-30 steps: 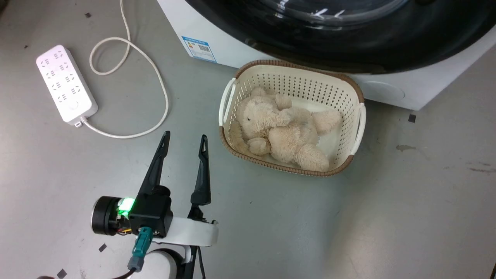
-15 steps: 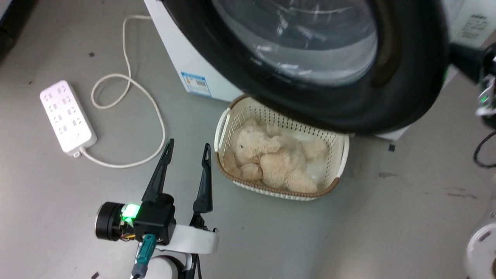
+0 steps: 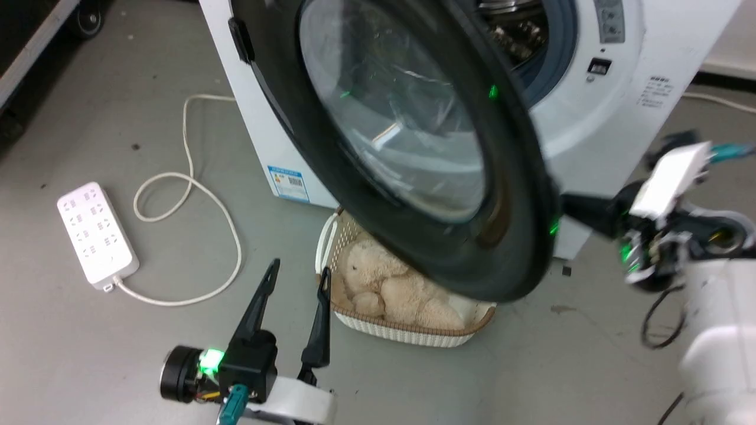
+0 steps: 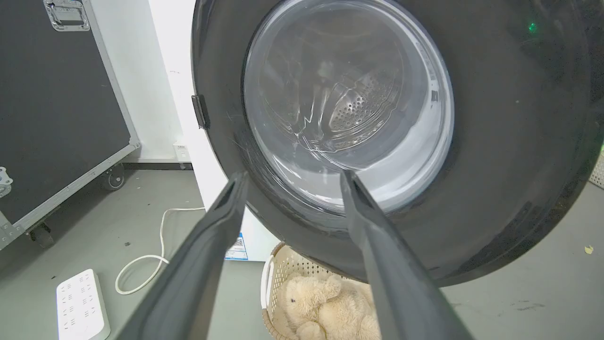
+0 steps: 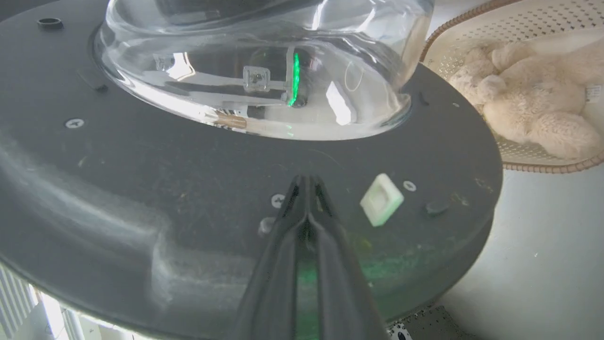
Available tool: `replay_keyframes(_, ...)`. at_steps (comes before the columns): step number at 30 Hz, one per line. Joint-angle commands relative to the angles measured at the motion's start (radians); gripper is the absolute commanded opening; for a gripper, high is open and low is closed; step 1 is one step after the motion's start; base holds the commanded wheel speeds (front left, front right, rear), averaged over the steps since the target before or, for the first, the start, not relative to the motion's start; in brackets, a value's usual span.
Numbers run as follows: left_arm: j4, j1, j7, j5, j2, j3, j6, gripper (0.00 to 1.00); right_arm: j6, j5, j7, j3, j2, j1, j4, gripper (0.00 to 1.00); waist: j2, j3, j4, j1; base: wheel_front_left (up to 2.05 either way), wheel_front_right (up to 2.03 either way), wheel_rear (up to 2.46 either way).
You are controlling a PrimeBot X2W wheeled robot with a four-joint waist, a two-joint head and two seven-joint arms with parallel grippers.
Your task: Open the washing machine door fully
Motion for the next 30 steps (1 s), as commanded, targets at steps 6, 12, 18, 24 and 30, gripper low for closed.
replay_keyframes(6,0.024,0.046,-0.005,-0.013,0.014,-0.005,-0.012,1.0,0.001,0.192,-0.039,0.203,0.008,0.118,-0.013,0.0,-0.0001,-0.036,0.003,0.0002,0.0,0.0,0.0)
replay_keyframes(12,0.036,0.073,-0.005,-0.033,0.014,0.001,-0.014,1.0,0.001,0.427,-0.185,0.547,0.008,0.283,-0.165,0.0,-0.0001,-0.062,0.0,0.0002,0.0,0.0,0.0)
replay_keyframes(18,0.033,0.072,-0.005,-0.06,0.014,0.032,-0.009,1.0,0.001,0.354,-0.351,0.512,-0.009,0.315,-0.232,1.0,-0.0001,-0.082,-0.023,0.0002,0.0,0.0,0.0)
replay_keyframes(24,0.031,0.065,-0.005,-0.085,0.015,0.057,-0.016,1.0,0.001,0.039,-0.703,0.542,-0.176,0.387,-0.553,1.0,-0.0001,-0.097,-0.059,0.0002,0.0,0.0,0.0)
replay_keyframes(30,0.032,0.072,-0.005,-0.096,0.014,0.07,-0.015,1.0,0.001,-0.347,-1.1,0.561,-0.336,0.562,-0.73,1.0,-0.0001,-0.121,-0.092,0.0002,0.0,0.0,0.0)
